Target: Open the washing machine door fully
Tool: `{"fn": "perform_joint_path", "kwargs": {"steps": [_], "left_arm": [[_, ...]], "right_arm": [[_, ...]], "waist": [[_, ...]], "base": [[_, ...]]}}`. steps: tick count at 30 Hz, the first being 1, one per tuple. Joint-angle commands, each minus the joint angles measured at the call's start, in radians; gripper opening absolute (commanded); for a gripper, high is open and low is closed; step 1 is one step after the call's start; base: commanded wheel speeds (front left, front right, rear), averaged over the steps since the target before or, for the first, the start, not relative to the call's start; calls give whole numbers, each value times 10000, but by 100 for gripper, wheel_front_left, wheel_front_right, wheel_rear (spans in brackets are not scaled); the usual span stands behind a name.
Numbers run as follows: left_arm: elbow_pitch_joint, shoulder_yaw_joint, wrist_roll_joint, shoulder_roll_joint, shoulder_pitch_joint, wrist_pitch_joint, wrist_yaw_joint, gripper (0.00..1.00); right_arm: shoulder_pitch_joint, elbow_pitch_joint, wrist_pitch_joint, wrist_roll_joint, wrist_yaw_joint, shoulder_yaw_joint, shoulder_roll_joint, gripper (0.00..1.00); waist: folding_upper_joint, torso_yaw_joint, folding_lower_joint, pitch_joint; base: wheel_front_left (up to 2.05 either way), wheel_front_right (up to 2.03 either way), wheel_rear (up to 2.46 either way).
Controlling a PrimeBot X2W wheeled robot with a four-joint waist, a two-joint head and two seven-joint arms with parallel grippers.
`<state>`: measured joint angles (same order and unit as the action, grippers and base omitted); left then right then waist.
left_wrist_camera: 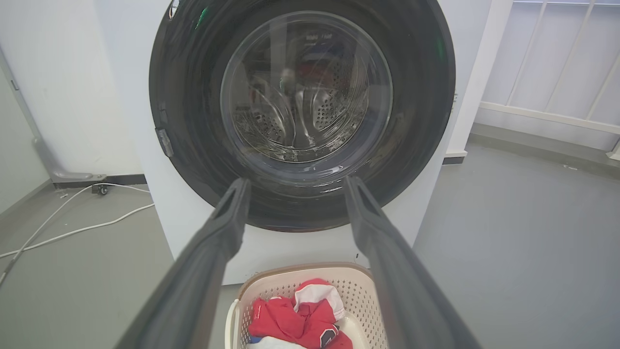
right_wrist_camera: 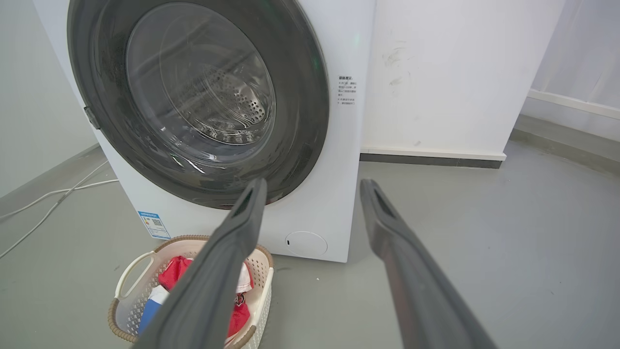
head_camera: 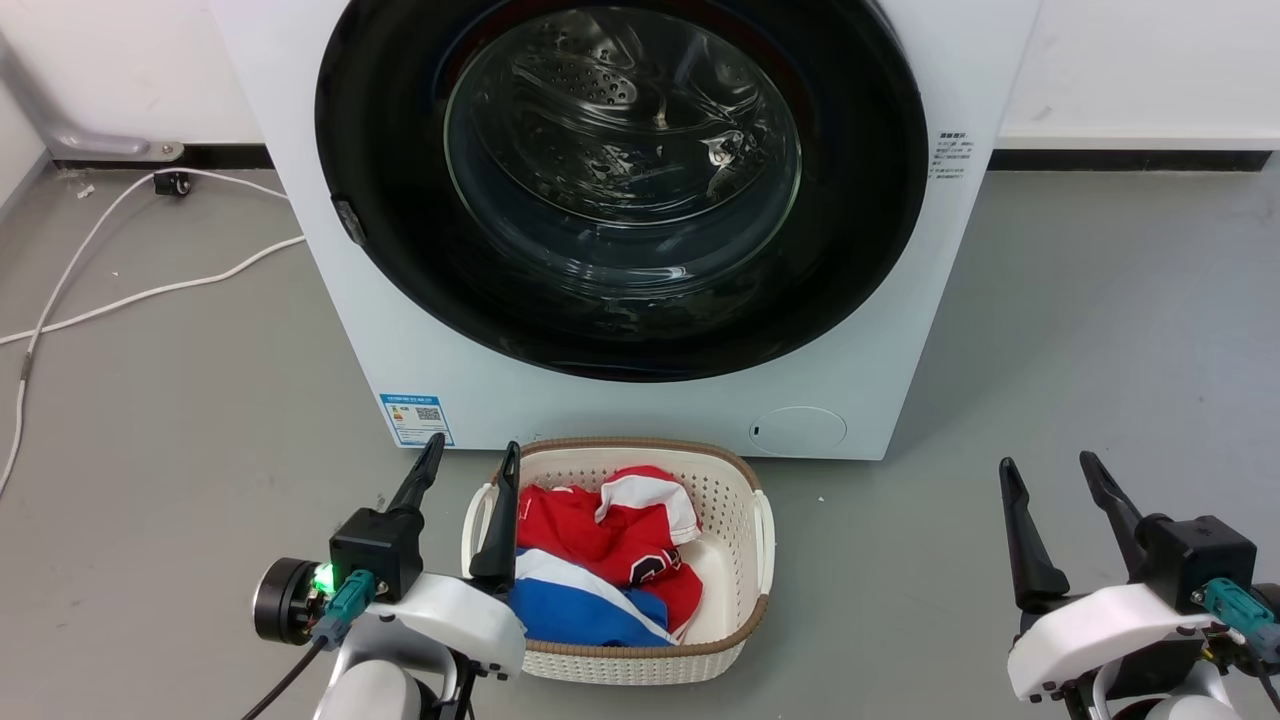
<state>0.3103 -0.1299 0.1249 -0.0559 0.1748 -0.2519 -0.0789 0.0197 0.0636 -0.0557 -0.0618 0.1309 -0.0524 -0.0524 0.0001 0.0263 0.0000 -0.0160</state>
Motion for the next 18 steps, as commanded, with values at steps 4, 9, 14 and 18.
{"fn": "perform_joint_path", "kwargs": {"steps": [4,9,14,18], "left_arm": [[95,-27,-289,16,156,-139,-33,100],[205,37,-129,25,119,-135,-67,100],[266,89,-70,36,144,-135,-101,100],[286,134,-125,44,139,-135,-109,100]], "right_arm": [[-110,-91,-100,311,-3,-23,37,100],[-103,-53,-138,103,-3,-96,36,100],[-126,-10,-152,43,-3,-108,36,100],[-116,9,-179,34,-3,-112,37,100]], "waist": [[-1,36,0,-10],[-1,57,0,-10],[-1,74,0,-9],[-1,67,0,-22]], "base": [[0,0,0],[0,0,0],[0,0,0],[0,0,0]]}}
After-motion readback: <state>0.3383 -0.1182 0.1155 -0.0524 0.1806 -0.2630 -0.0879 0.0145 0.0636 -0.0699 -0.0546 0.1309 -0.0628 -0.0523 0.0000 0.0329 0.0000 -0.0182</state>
